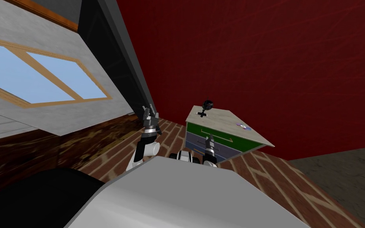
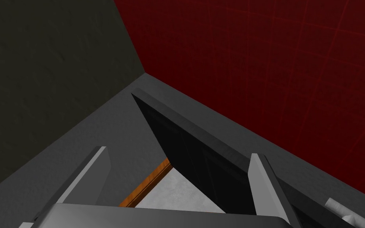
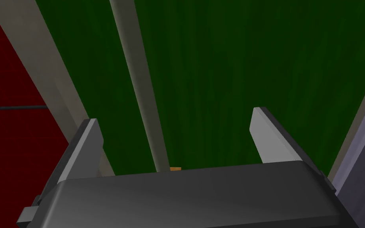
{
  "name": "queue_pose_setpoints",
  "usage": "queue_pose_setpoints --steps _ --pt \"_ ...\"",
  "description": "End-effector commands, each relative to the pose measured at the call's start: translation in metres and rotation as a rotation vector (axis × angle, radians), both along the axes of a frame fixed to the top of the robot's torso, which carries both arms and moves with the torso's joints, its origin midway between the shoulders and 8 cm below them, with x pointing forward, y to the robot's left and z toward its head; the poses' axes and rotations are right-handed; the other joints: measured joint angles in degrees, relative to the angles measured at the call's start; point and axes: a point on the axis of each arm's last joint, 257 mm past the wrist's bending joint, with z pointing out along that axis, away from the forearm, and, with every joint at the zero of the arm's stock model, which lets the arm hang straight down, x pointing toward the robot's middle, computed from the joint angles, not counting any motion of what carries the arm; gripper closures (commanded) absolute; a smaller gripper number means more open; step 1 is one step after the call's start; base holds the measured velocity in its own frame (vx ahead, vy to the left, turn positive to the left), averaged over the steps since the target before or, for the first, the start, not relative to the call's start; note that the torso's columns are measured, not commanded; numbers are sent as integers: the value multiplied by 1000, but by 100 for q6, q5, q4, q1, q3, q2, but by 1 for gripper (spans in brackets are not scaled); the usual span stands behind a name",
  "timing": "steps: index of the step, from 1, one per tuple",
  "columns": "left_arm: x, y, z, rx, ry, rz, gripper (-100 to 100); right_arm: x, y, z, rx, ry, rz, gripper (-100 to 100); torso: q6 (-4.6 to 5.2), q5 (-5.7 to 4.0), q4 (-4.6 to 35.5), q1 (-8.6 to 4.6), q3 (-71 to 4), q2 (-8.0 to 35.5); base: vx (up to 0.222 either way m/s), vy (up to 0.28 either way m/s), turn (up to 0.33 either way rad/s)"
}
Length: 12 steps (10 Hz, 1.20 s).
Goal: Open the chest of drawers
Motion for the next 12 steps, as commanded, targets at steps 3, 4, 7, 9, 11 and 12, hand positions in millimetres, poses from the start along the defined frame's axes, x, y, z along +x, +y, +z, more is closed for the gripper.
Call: queue_pose_setpoints --steps 3,4,7,9,11,12 --pt "0 0 0 0 0 0 0 1 0 1 0 0 1 100 0 2 -3 10 -4 -5 26 -10 2" --pt "0 0 0 0 0 0 0 4 1 4 -2 2 5 100 -1 3 4 14 11 19 -15 -10 4" --pt "0 0 0 0 0 0 0 4 7 10 -1 -1 15 100 4 -21 -28 -3 8 3 -153 44 -47" --pt "0 0 0 0 0 0 0 4 8 16 -3 -13 15 100 3 -16 -23 -14 -4 -16 -141 29 -22" --pt "0 0 0 0 0 0 0 -2 14 11 -2 4 25 100 2 -8 -19 -5 -23 -38 -141 41 -31" --pt "0 0 0 0 0 0 0 -3 16 10 -1 8 28 100 0 -15 -25 0 -2 -11 -185 18 -23"
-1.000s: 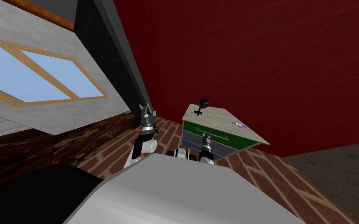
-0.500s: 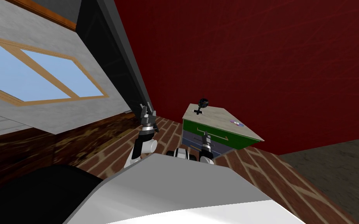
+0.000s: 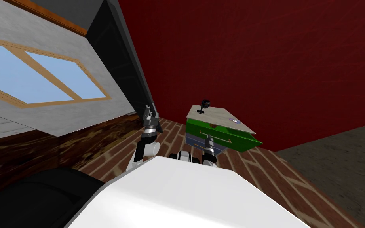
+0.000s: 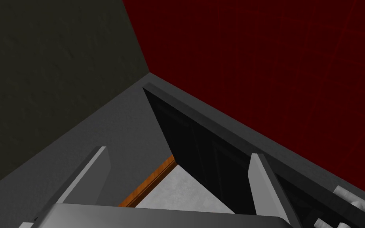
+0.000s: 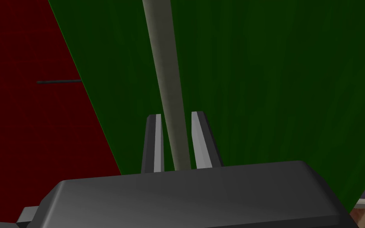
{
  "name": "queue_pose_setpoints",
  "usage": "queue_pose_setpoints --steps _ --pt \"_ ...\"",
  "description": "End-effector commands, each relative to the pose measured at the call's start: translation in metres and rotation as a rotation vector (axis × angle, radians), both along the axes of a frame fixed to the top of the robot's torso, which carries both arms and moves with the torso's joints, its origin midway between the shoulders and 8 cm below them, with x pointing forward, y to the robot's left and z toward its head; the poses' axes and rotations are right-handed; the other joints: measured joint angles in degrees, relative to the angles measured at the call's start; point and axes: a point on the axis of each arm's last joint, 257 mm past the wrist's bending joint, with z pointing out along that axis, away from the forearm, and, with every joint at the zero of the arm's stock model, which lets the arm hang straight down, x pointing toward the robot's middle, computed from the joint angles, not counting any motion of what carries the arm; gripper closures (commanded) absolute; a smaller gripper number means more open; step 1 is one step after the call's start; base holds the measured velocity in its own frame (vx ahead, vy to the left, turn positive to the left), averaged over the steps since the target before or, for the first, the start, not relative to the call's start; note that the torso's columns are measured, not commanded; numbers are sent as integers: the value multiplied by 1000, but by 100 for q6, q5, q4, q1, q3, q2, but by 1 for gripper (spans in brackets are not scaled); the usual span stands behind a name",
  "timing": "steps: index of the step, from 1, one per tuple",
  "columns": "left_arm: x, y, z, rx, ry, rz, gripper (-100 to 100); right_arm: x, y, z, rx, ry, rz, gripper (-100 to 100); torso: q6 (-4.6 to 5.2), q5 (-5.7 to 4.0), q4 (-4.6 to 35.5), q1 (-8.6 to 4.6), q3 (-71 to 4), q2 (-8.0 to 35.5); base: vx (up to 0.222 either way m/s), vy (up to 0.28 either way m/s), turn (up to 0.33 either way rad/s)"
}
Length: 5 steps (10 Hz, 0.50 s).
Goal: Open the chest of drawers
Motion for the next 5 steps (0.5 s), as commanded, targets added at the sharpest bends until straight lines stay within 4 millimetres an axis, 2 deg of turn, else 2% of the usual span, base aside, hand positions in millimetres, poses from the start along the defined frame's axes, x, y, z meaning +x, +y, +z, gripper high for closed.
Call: queue_pose_setpoints --steps 1,2,3,5 --pt "0 0 0 0 0 0 0 -7 6 -9 2 25 10 100 4 -3 2 -12 6 6 -201 49 -28" --pt "0 0 0 0 0 0 0 -3 5 0 1 5 6 100 3 -4 -2 -6 4 2 -105 36 -12" --pt "0 0 0 0 0 0 0 -7 9 -5 1 15 12 100 -1 7 10 -12 -22 -38 -118 33 -23" --pt "0 0 0 0 0 0 0 -10 12 -6 2 20 16 100 1 2 4 -5 -3 -3 -193 33 -18"
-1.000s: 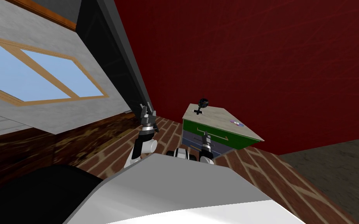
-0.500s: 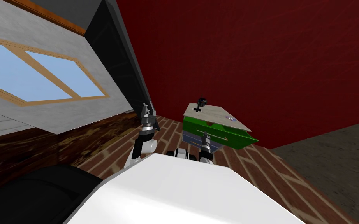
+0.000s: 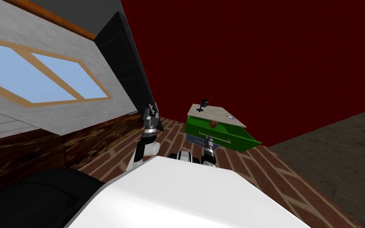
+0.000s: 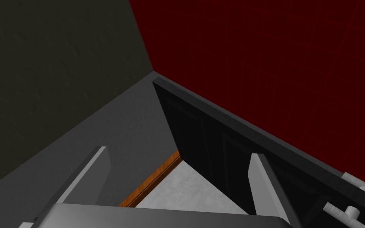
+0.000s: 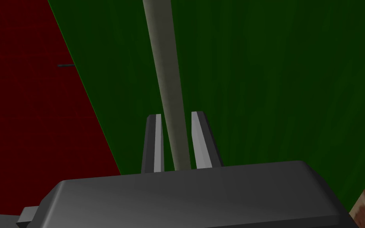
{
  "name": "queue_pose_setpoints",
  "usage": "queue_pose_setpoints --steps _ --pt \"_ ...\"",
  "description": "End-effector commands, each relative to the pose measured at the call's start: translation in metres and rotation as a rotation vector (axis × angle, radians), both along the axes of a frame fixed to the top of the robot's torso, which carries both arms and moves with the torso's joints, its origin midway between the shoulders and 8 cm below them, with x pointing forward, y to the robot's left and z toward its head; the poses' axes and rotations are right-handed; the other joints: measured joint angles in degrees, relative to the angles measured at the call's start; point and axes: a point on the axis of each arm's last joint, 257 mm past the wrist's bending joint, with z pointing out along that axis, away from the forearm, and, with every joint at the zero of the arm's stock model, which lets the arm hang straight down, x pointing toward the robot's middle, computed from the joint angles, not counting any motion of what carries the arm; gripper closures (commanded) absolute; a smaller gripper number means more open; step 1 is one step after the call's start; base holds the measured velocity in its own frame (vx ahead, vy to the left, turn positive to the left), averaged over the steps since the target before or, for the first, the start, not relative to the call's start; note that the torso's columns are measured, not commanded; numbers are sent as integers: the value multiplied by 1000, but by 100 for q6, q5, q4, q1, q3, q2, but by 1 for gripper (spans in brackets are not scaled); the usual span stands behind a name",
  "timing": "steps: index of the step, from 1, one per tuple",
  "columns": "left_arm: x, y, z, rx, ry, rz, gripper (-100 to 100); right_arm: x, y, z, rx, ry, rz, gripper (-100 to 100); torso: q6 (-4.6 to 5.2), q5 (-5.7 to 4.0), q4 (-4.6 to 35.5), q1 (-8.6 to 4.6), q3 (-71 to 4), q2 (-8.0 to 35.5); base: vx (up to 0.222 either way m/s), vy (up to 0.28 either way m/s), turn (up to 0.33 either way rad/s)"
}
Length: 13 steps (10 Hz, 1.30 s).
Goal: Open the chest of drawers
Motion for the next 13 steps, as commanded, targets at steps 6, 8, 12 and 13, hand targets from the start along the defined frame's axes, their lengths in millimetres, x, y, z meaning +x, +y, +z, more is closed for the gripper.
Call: queue_pose_setpoints --steps 6,8,12,13 --pt "0 0 0 0 0 0 0 1 21 25 2 7 38 -100 -3 18 18 9 -19 -25 -27 7 -62" --pt "0 0 0 0 0 0 0 3 27 37 0 6 53 -100 -1 16 25 16 11 22 18 -10 -71" --pt "0 0 0 0 0 0 0 4 35 49 -3 9 70 -100 1 22 34 18 3 18 0 -2 -53" --pt "0 0 0 0 0 0 0 4 36 49 -5 12 73 0 -2 21 31 20 7 19 0 0 0"
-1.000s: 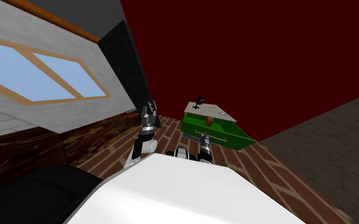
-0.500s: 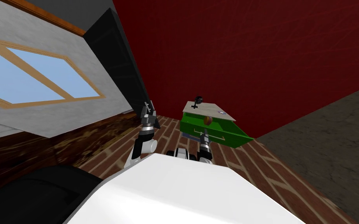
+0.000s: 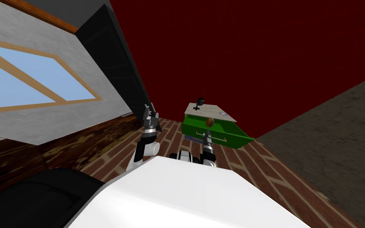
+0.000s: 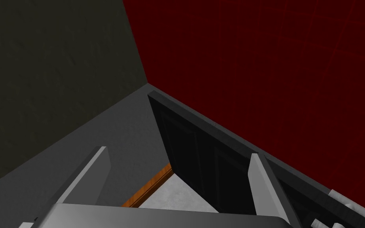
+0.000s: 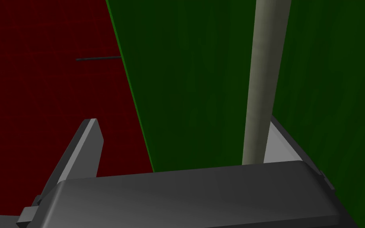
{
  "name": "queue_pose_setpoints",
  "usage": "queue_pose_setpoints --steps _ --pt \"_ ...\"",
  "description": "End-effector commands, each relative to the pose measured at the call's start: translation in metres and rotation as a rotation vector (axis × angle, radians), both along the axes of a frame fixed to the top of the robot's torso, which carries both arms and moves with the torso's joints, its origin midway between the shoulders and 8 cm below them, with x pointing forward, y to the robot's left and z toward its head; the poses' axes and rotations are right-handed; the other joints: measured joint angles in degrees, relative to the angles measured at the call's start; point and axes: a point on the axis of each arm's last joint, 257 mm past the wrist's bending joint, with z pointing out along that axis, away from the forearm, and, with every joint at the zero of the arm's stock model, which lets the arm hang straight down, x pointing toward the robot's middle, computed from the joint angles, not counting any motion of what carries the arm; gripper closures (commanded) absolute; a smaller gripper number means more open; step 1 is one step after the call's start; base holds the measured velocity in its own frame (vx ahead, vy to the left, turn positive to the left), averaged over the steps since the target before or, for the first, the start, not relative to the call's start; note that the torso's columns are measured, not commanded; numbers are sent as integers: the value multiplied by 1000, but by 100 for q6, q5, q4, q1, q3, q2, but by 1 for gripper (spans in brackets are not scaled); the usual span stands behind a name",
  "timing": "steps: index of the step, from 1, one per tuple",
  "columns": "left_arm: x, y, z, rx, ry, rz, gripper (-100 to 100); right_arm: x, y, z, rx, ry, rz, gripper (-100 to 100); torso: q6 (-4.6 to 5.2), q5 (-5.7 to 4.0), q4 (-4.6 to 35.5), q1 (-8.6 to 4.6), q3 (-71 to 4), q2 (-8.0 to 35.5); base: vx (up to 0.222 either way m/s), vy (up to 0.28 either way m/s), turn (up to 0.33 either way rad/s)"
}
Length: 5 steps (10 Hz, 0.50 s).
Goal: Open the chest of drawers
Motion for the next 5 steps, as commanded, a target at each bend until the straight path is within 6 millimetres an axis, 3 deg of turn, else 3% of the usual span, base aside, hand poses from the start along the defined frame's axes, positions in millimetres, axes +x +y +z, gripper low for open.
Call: queue_pose_setpoints --steps 1,5 --pt "0 0 0 0 0 0 0 0 0 -1 0 1 0 0 0 -2 -3 -2 -1 -2 0 0 0" --pt "0 0 0 0 0 0 0 0 0 -2 -1 5 0 0 1 -5 -9 -6 -5 -10 0 0 0"
